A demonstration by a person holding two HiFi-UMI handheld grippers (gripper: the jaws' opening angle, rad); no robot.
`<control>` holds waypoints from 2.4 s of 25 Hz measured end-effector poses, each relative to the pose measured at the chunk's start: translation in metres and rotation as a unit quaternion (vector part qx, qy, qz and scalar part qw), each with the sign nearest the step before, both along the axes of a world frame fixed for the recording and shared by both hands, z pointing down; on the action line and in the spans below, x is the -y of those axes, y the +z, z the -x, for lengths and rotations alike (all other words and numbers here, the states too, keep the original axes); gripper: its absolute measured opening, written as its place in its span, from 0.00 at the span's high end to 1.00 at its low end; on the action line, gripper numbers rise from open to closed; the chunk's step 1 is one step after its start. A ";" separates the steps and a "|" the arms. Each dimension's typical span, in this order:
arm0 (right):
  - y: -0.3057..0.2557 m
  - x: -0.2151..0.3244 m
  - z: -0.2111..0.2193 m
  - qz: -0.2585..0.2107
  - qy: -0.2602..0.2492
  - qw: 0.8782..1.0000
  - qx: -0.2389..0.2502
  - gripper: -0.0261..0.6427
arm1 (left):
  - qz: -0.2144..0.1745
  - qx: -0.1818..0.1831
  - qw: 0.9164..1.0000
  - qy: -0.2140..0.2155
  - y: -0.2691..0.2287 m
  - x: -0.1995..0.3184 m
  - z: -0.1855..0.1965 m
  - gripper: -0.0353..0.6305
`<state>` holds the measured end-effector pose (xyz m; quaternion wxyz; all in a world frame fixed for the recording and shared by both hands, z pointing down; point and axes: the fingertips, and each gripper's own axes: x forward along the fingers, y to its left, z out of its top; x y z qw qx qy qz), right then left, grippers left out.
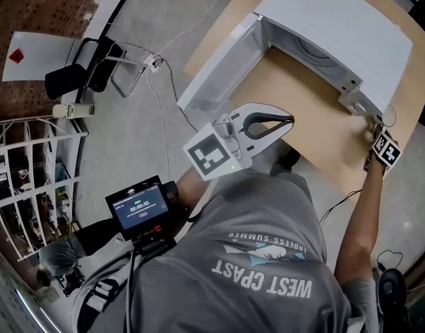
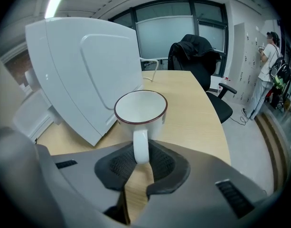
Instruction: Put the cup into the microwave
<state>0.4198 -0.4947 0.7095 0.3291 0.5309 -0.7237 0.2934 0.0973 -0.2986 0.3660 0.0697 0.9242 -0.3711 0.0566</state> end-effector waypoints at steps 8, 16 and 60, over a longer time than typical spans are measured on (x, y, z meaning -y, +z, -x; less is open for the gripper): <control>0.008 -0.013 0.001 -0.025 -0.005 0.999 0.029 0.86 | 0.043 0.011 0.999 -0.021 0.020 -0.013 0.005 0.92; -0.009 -0.027 0.000 -0.045 -0.009 0.998 0.035 0.86 | 0.038 0.012 0.999 -0.004 0.020 -0.022 -0.004 0.92; -0.073 -0.097 -0.004 -0.120 0.020 0.992 0.040 0.86 | -0.016 -0.004 0.999 0.035 0.031 -0.078 0.014 0.92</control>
